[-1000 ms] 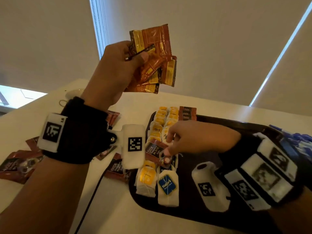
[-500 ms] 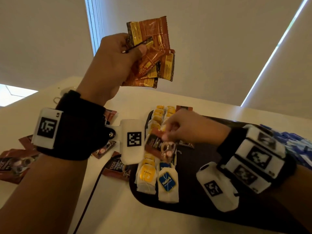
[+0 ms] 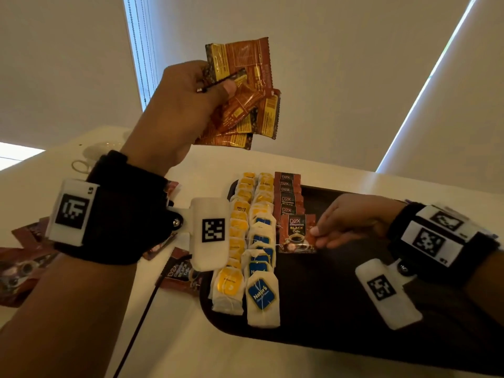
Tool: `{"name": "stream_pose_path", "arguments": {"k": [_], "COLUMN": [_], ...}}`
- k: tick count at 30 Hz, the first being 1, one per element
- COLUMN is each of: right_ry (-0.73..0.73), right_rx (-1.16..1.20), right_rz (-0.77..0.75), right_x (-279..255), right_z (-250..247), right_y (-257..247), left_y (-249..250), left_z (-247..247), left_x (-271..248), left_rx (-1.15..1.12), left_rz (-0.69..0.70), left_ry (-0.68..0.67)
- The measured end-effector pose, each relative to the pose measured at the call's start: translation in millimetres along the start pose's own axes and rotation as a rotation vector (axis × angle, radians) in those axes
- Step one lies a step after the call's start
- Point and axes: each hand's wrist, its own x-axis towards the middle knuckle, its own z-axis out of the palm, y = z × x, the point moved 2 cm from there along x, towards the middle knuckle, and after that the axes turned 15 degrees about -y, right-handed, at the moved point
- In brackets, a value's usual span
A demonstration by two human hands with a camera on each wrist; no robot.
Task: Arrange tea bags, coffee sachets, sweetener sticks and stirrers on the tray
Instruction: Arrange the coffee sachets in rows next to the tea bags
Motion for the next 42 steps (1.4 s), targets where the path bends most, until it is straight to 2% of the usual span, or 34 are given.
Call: {"name": "stream_pose_path", "arguments": {"k": [6, 13, 21, 25, 27, 30, 31, 33, 36, 39, 42], "right_ry": [-0.032, 0.018, 0.070, 0.188, 0.375, 0.709, 0.736, 0.675, 0.651, 0.732, 0.843], "right_rx": [0.014, -0.015, -0.059, -0.162, -0.271, -0.387, -0.431, -0.520, -0.672, -0.761, -0.722], "right_rz": [0.040, 0.072, -0.052, -0.120, -0.290, -0.744, -0.885, -1.083, -1.098, -1.174, -1.312], "right_x": [15.1, 28.4, 27.8, 18.1, 5.5, -35.5, -48.5, -63.9, -56.3, -46.7, -48.7], "right_z": [3.5, -2.7, -2.0, -4.0, -11.4, -6.2, 2.0, 22.3, 43.3, 53.2, 52.4], "right_y": [-7.7, -10.8, -14.4, -19.5, -25.9, -40.9, -45.4, -49.7, -48.6, -50.1, -48.9], "left_y": [-1.2, -0.1, -7.3, -10.8, -12.2, -15.9, -17.3, -18.7, -18.8, -18.5, -16.2], "left_z": [-2.8, 0.6, 11.1, 19.7, 23.0, 27.7, 28.9, 31.8, 35.5, 38.8, 40.2], "left_x": [0.8, 0.3, 1.5, 1.3, 2.3, 3.0, 2.9, 2.1, 1.5, 0.6, -0.7], "left_rx": [0.010, 0.024, 0.047, 0.057, 0.085, 0.135, 0.148, 0.167, 0.165, 0.152, 0.099], "left_rz": [-0.011, -0.010, -0.047, -0.070, -0.076, -0.080, -0.089, -0.102, -0.112, -0.137, -0.131], "left_ry": [0.005, -0.002, -0.031, -0.081, -0.101, -0.116, -0.115, -0.115, -0.127, -0.164, -0.185]}}
